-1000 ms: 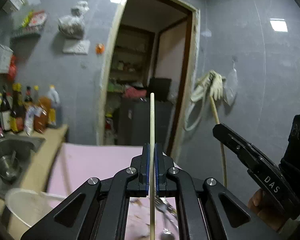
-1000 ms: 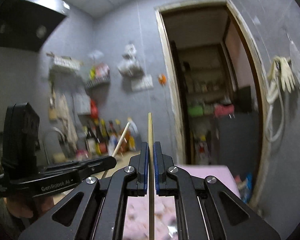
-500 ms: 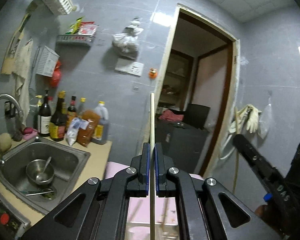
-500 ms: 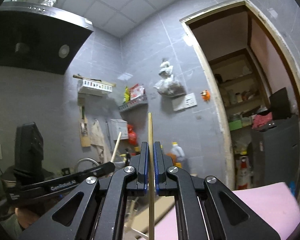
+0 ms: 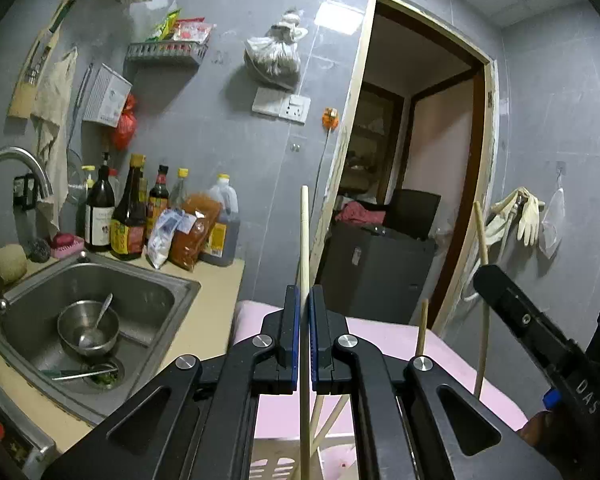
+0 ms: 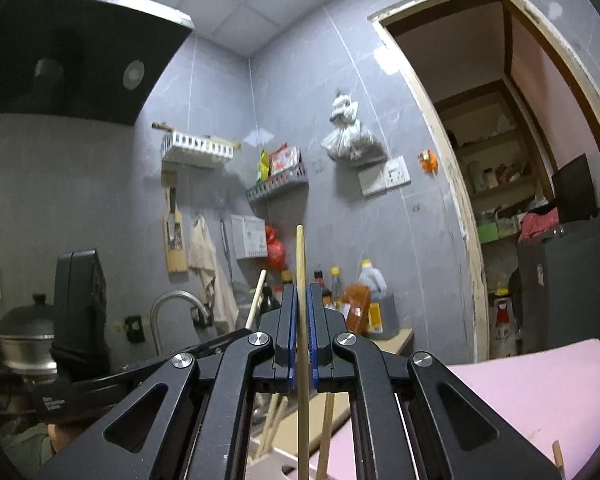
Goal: Organize utensils
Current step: 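Carry both utensils over the white holder and open both tools to drop them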
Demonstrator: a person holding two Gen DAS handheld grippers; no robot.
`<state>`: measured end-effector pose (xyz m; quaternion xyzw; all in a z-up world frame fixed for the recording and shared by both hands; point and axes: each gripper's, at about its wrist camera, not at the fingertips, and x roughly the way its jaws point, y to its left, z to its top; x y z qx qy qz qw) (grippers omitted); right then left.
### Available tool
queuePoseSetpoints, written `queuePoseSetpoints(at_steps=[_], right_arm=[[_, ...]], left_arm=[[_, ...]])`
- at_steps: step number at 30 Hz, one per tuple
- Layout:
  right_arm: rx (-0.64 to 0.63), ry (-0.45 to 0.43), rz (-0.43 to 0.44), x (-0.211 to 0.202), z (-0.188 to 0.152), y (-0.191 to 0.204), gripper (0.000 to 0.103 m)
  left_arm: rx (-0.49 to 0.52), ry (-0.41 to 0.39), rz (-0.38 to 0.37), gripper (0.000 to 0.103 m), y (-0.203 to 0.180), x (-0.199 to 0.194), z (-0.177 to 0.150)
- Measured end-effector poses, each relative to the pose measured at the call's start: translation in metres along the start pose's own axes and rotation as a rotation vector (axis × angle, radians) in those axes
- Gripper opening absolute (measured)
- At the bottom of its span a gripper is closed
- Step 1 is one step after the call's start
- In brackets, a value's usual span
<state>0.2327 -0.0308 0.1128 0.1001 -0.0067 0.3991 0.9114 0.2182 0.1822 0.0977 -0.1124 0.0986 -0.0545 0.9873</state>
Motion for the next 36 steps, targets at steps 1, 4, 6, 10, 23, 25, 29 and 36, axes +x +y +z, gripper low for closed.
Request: queuePoseSetpoints(at_steps=[1,4,6,10,23,25,29,36], right_arm=[[-0.003,0.009,-0.004,0.0,-0.003,-0.001,0.003],[-0.013,0.025,-0.007,0.001,-0.009,-0.001,0.003],[-0.032,0.032,-0.01,0.0,-0.012,-0.001,0.003],[-0.079,0.062,-0.004,-0.003,-0.018,0.0,0.004],[-0.102,0.144,-0.004,-0.022,-0.021,-0.007,0.016],[-0.1,0.138,-0.009,-0.027,-0.017,-0.008,0.02],[-0.105,0.118,-0.036,-0.04,-0.006,-0.013,0.025],[-0.108,0.078,-0.114,-0.072,0.014,-0.029,0.049]], left_arm=[[0.0,0.007,-0.006,0.002,0.001,0.001,-0.002],[0.004,0.022,-0.017,0.002,0.002,0.003,-0.008],[0.017,0.032,-0.019,0.002,0.001,0.003,-0.012],[0.04,0.067,-0.035,0.002,-0.001,0.002,-0.017],[0.011,0.101,-0.115,0.01,-0.016,-0.015,-0.02],[0.007,0.089,-0.128,0.017,-0.021,-0.02,-0.018],[-0.002,0.059,-0.149,0.028,-0.032,-0.029,-0.013],[0.021,0.003,-0.186,0.048,-0.065,-0.043,-0.005]])
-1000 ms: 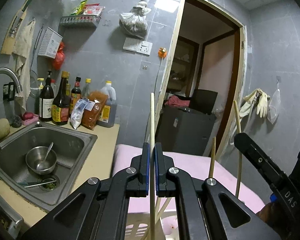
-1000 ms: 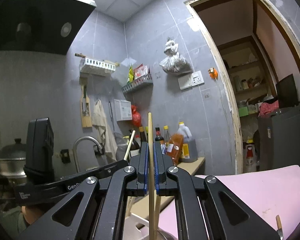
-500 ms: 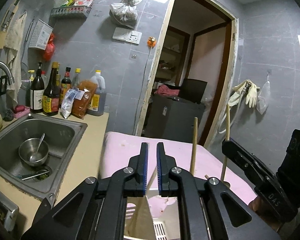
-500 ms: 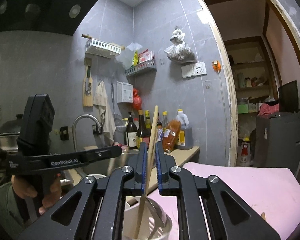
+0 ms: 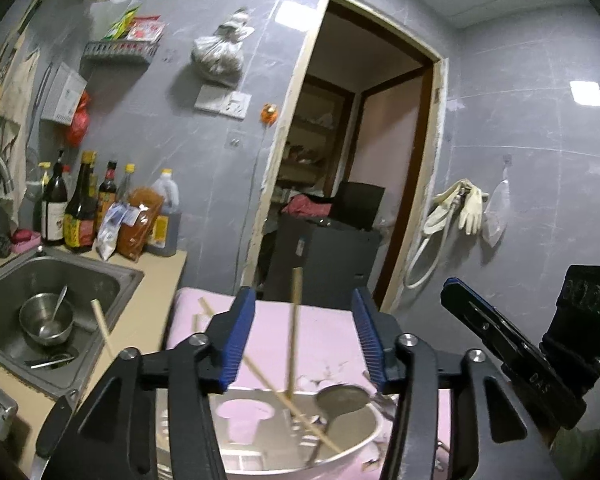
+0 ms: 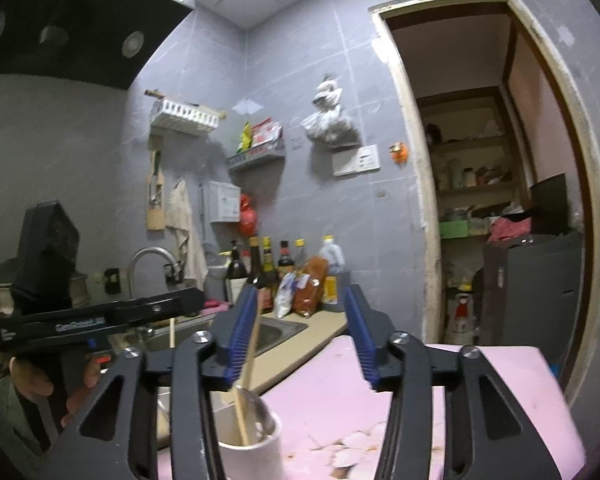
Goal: Organize utensils
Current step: 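Carry both utensils over the white holder and open both tools to drop them, then move both open tools back over the remaining utensils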
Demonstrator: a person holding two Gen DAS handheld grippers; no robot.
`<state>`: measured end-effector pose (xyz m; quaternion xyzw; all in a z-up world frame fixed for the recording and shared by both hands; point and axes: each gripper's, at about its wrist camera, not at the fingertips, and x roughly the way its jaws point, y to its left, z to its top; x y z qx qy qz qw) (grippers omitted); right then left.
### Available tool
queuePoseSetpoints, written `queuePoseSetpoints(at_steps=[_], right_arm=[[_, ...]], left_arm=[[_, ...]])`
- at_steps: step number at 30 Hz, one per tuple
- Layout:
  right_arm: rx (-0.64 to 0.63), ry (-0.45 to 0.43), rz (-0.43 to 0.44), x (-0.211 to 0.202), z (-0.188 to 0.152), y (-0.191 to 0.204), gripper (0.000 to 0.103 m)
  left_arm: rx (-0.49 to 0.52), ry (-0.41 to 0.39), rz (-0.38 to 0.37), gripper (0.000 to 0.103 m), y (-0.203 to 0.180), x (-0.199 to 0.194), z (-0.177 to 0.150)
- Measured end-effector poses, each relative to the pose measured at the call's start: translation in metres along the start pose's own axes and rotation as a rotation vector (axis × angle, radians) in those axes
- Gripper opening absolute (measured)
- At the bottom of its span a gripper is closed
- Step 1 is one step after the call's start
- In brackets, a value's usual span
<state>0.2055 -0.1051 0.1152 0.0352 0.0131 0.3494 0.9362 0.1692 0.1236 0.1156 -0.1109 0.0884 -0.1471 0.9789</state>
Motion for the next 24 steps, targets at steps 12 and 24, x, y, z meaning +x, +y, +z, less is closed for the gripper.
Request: queuePoseSetpoints(at_steps=[12,24], right_arm=[[-0.006,-0.045,-0.178,-0.062,0.013,-0.052,0.086],[-0.063,0.057,-0.291,-0.106,0.003,-0.094,0.103]], left_arm=[[0.042,-0.028,-0.035,0.088,-0.06,0.012,-0.006],[0.185,0.089,-0.06,0.095,-0.119,0.037,-0.052]])
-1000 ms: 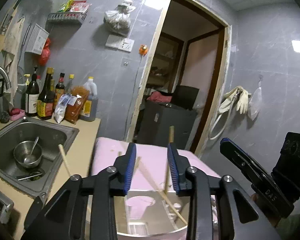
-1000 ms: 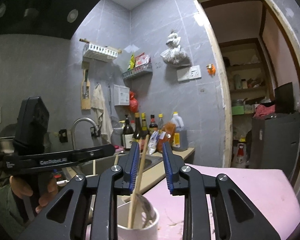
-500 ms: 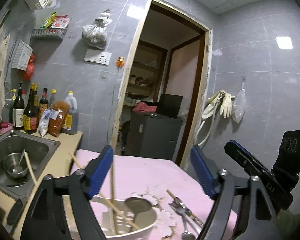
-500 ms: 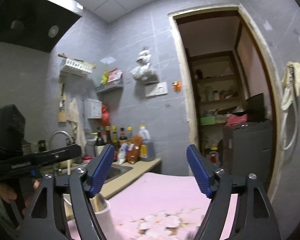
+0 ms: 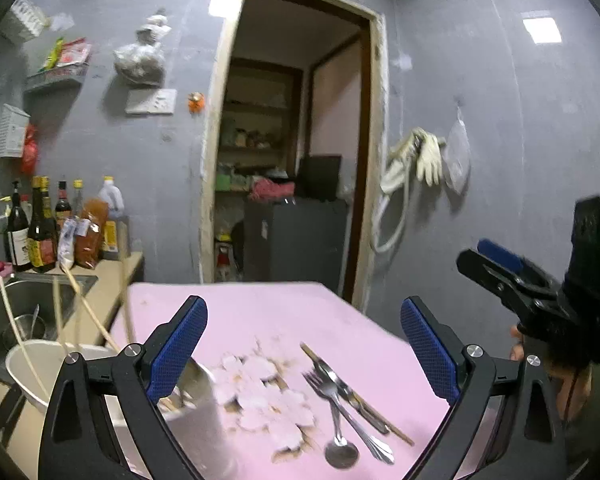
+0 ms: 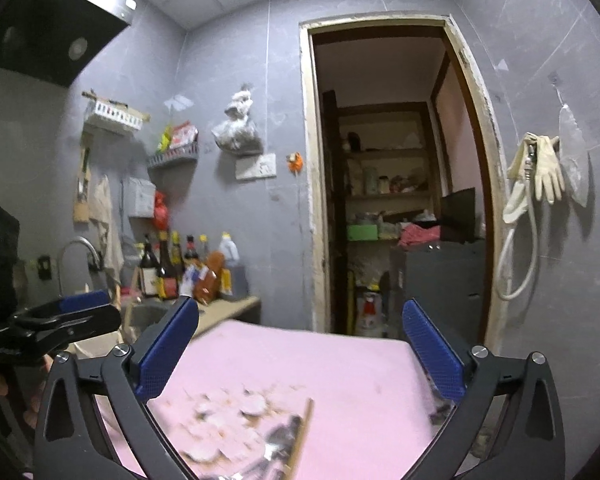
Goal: Organize utensils
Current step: 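Move both open tools back over the remaining utensils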
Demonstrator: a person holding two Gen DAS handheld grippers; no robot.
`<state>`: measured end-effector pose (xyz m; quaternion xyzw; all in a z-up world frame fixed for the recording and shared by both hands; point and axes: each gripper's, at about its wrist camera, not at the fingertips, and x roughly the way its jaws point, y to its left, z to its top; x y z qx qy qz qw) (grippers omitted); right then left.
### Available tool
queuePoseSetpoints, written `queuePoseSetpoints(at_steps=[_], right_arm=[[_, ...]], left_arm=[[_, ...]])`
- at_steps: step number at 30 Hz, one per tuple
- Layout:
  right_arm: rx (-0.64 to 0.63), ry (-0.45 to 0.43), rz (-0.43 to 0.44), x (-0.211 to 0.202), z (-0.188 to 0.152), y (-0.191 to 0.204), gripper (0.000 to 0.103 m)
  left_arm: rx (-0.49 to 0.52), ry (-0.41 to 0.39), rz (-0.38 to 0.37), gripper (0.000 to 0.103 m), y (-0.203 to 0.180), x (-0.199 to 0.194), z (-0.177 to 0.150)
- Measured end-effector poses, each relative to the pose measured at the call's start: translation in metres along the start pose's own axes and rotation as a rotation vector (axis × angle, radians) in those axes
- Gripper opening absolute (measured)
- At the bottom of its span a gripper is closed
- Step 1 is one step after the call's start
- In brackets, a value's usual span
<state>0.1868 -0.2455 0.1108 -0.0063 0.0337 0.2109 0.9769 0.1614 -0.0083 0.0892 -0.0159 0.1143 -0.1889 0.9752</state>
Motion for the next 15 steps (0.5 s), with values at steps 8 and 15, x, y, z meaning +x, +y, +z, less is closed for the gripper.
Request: queuePoseSetpoints(at_steps=[8,15], right_arm=[[-0.028,0.14,-0.048,-0.008,-0.026,-0.024,0.103],[-0.022,0.259,-0.06,-0.01,-0.047,-0.036,0.103]], left_arm=[[0.057,0.146,-0.018,0.095,-0.037,0.027,-0.038],[0.037,0.282,-0.005,0.095,-0.044,0.053,-0.062]])
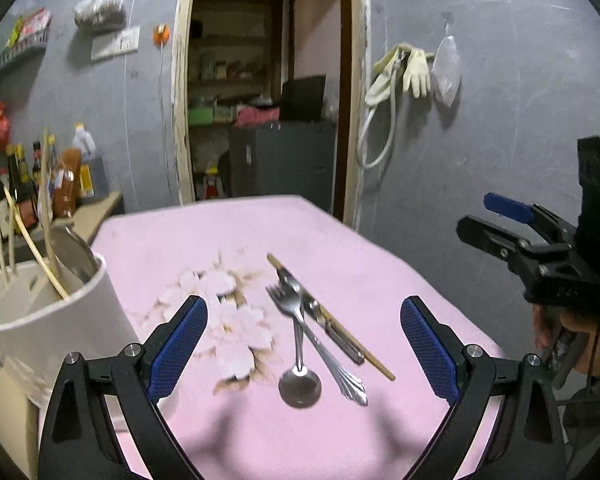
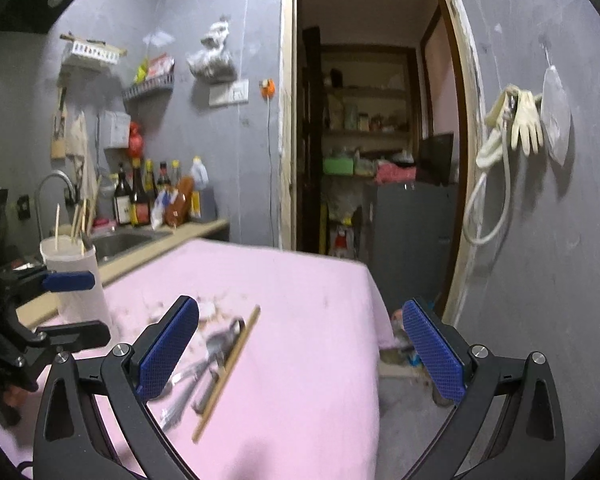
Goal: Organize utensils
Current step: 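Move both open tools back over the remaining utensils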
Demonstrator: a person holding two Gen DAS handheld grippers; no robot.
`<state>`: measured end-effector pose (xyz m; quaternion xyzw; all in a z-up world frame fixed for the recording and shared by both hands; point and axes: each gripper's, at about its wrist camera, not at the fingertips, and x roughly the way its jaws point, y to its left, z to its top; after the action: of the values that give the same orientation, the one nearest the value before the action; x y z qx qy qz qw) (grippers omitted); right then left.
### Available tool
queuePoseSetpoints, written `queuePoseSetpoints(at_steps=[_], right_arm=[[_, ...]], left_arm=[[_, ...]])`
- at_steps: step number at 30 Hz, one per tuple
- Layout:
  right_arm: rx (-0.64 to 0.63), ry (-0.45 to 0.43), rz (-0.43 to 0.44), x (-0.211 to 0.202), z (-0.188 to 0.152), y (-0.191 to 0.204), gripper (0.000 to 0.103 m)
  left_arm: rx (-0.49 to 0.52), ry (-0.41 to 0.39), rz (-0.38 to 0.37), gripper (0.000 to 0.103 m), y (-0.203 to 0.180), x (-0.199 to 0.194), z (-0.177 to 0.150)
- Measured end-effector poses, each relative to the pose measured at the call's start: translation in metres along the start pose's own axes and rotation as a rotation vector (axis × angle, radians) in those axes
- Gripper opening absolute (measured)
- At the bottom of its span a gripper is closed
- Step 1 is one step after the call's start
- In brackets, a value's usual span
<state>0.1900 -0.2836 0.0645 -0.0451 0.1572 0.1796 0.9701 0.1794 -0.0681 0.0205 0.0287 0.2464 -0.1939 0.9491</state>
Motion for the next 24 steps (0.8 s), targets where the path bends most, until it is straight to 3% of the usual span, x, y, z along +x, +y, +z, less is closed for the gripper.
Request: queuePoseSetpoints(at_steps=[8,12,15,20,24], right_arm=[[-0.017,0.145,0.017,0.014,-0.02,0.001,0.103],[-0.029,0.228,0.037,0.024,-0.027,0.004,0.101],[-0.044,0.305,0.067,0.036,-0.034,0.01,0.092],[-0.106,0.421,0.092,0.06,-0.044,0.028,0.065],[-0.125,0.467,0.133,0.072,-0.046,0.038,0.058]], left_arm=[[-0.067,0.143,0.018,0.094,0.01,0.025,-0.008],[-0.09,0.207,0.006,0.08,0.015,0.035,-0.01],[-0.102,0.27,0.005,0.07,0.017,0.047,-0.014],[-0.125,0.367,-0.004,0.054,0.023,0.069,-0.019],[-0.141,0.418,-0.037,0.044,0.028,0.084,-0.023]])
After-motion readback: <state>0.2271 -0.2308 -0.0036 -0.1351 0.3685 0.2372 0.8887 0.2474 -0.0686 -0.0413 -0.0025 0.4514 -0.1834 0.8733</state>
